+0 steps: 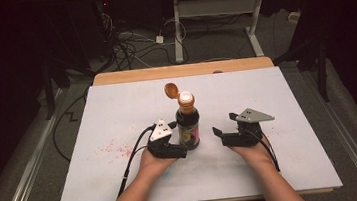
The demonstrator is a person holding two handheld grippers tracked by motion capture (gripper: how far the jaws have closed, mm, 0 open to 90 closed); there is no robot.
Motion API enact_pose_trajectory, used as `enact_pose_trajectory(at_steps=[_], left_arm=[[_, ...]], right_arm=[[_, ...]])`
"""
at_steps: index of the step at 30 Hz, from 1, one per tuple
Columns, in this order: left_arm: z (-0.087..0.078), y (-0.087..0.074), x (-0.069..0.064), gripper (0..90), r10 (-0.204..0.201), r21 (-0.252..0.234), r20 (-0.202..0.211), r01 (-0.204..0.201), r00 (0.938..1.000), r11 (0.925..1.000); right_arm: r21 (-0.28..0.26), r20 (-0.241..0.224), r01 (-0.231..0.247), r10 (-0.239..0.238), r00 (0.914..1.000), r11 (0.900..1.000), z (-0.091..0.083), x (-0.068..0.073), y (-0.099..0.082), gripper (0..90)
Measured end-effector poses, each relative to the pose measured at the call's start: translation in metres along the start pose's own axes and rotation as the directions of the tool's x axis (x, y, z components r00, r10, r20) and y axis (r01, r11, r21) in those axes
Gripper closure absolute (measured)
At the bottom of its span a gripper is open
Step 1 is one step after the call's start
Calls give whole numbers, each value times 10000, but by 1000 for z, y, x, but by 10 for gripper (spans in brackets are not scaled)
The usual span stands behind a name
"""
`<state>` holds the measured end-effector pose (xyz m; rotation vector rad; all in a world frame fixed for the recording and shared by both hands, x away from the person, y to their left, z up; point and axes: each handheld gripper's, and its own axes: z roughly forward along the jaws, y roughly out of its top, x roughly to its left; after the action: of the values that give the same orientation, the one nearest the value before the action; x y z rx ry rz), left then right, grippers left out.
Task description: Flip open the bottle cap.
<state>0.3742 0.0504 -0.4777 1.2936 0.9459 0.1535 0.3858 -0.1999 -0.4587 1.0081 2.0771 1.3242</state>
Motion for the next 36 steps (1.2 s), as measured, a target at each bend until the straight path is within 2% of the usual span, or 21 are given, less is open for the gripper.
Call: enact_pose_trajectory(at_steps=[2,4,8,16,22,27,32,36], left_arm=[[-4,-2,2,91,11,109,-21,-11,10000,9999],[-10,-4,4,63,39,239,-48,-38,10000,9997],[-21,-6,8,0,-19,539,-243,32,9997,9985],[-54,8,20,0,253,-35,-1017,-258,9945,9997],[-76,14,34,0,303,-130,-1489,-326,9884,9994],[-96,19,47,0,153,-312,-1816,-213,9833,9993],[-117,16,56,0,104,-187,-2108,-147,9775,9997],[-128,13,59,0,-137,-325,-2043,72,9788,9994]], right_arm=[[139,27,-41,41,10000,9999,1,1,-5,2],[171,106,64,-65,9999,9998,0,3,-9,2],[51,39,-45,45,10000,10000,-4,1,-17,2],[-48,255,-37,38,9997,10000,-13,-2,-25,2],[-60,603,-143,147,9981,9999,-24,-8,-29,2],[-154,833,-144,156,9964,9998,-36,-13,-36,2],[-189,1120,-123,144,9936,9997,-50,-15,-42,2],[-237,1199,-98,126,9927,9997,-60,-15,-47,2]])
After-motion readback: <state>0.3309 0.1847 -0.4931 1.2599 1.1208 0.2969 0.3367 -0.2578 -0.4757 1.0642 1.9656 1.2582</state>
